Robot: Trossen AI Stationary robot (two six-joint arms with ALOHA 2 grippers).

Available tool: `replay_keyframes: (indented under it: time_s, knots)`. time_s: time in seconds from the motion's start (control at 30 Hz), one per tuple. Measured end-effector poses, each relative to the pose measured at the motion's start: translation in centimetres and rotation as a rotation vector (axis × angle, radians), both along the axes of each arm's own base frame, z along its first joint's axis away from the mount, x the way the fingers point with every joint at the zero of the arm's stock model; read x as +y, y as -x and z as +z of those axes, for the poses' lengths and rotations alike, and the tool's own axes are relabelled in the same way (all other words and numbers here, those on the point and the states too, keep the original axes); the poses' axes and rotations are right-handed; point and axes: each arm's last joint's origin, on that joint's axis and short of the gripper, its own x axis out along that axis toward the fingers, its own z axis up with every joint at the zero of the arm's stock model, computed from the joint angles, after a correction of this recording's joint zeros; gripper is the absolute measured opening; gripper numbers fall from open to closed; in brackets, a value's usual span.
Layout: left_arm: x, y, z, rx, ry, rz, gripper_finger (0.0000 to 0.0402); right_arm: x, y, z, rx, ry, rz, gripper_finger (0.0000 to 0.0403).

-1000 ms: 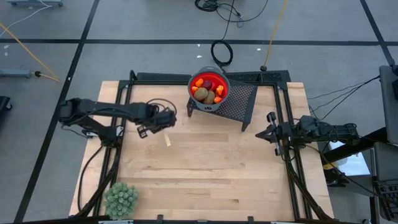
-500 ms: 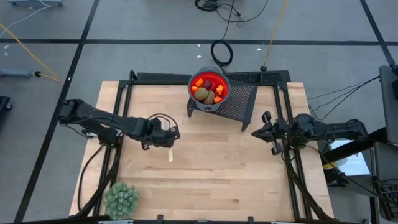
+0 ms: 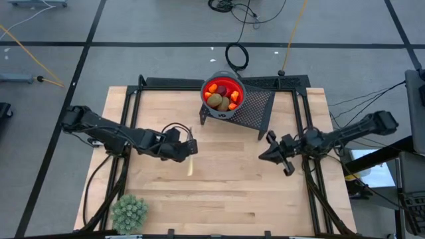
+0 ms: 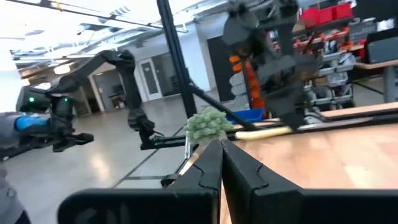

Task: Pick & Place Fruit
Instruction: Put the knife on the shelf to the right of the strainer bowl

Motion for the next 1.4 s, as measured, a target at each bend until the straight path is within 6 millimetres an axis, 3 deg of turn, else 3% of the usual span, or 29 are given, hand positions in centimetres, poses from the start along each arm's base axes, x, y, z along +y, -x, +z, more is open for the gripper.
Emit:
replay_keyframes:
  time_s: [0.27,0.5,0.83,1.17,1.4]
  knots:
    - [-0.2,-1.4,1.2,-0.180,-0.074,-0.057,0.0015,1.9,-1.2,-1.0,0.010,-0.022,-0.026,0.0000]
    - [-1.3,-1.9,1.8,-0.264,-0.067,-0.096,0.0018,3.1,-2.4,-0.2,0.006,-0.007,-0.019,0.0000]
    - [-3.7,-3.8,0.2,-0.339,-0.052,-0.125,0.0018,4.9,-4.3,1.0,0.016,0.036,0.017,0.0000]
    - [-4.8,-6.1,-1.4,-0.363,-0.061,-0.140,0.0018,7.7,-5.8,1.4,0.055,0.041,0.052,0.0000]
    - [-5.0,-9.1,-1.5,-0.361,-0.133,-0.154,0.0017,10.0,-6.2,1.8,0.238,0.091,-0.023,0.0000]
